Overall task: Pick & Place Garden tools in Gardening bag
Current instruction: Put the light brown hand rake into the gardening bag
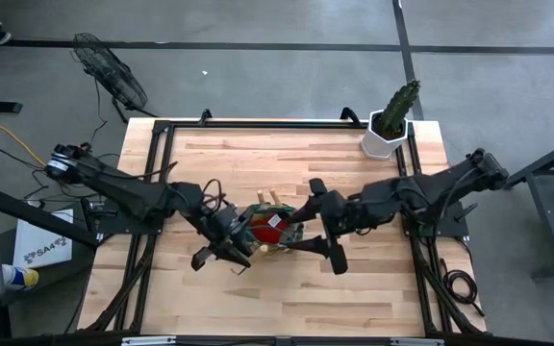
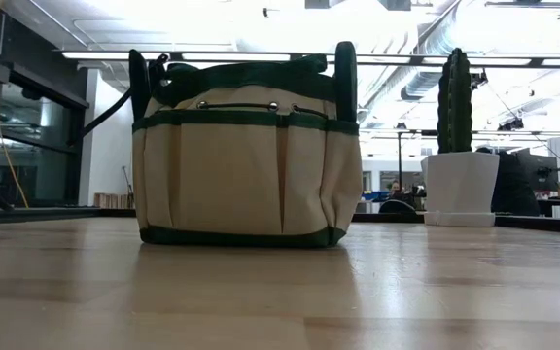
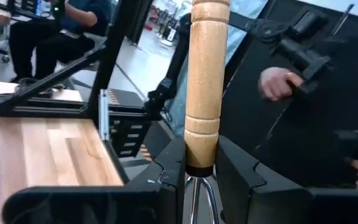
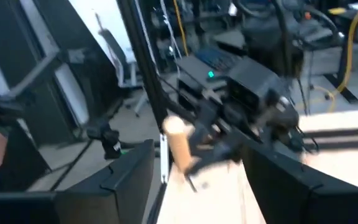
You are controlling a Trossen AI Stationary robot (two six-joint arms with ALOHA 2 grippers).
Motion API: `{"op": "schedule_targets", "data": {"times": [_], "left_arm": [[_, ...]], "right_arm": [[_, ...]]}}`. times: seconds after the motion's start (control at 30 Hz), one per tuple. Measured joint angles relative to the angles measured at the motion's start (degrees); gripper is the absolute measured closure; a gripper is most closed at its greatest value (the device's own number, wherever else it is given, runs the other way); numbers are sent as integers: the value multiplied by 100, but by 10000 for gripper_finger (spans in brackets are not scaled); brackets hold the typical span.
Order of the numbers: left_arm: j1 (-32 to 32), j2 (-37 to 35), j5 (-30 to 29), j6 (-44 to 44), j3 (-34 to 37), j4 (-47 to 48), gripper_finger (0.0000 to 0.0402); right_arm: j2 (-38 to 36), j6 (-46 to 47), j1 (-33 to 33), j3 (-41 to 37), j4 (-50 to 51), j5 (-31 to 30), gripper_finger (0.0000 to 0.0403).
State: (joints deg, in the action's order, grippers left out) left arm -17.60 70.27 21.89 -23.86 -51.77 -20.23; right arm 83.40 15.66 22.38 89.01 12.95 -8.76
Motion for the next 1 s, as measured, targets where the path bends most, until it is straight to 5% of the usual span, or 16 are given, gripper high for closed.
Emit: {"op": "schedule_targets", "data": {"times": [0.57, 1.0], "left_arm": [[603, 499, 1296, -57, 17, -1908, 347], [603, 1113, 1490, -338, 5, -3121, 347]], "right_arm": [[677, -367, -222, -2, -1582, 413, 167], [952, -184, -233, 2, -2096, 756, 167]]}}
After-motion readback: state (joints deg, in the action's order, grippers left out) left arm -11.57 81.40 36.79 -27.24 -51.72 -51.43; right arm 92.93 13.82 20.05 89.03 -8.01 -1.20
